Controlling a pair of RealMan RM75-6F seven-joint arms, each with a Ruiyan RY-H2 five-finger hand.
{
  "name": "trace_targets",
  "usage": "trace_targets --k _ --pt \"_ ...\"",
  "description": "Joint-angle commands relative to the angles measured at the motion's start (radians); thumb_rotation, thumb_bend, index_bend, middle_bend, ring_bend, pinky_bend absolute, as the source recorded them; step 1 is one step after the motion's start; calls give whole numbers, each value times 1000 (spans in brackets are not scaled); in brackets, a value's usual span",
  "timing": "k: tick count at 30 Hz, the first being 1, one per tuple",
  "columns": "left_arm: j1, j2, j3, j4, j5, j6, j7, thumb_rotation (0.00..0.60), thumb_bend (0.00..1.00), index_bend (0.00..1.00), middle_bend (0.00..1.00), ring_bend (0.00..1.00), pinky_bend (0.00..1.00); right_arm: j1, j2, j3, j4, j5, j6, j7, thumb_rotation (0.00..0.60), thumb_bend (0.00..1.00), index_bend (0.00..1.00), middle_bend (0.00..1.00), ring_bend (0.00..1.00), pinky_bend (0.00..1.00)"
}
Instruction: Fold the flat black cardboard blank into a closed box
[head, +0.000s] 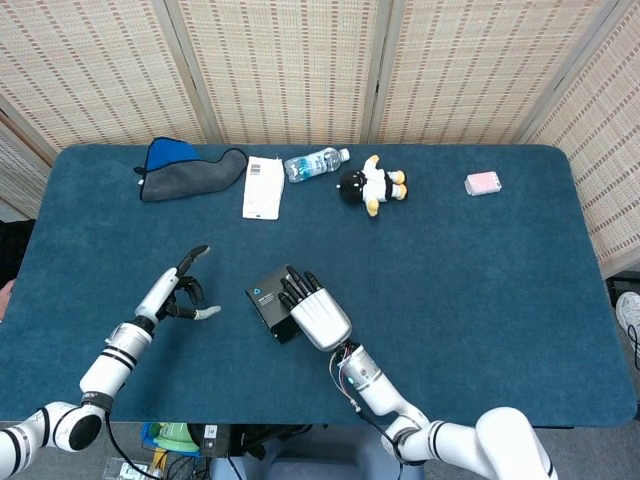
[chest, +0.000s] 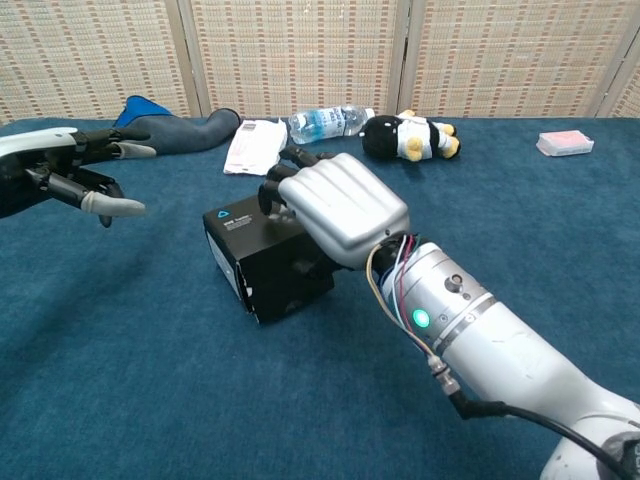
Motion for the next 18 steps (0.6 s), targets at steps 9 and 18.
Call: trace_targets --k 9,18 --pt "14 9 5 15 -42 69 168 600 140 0 0 505 544 -132 463 84 -719 234 -88 -113 600 198 86 160 100 230" --pt "56 28 12 4 -99 159 332 600 140 1 0 287 536 -240 742 46 -866 260 -95 59 600 284 182 244 130 230"
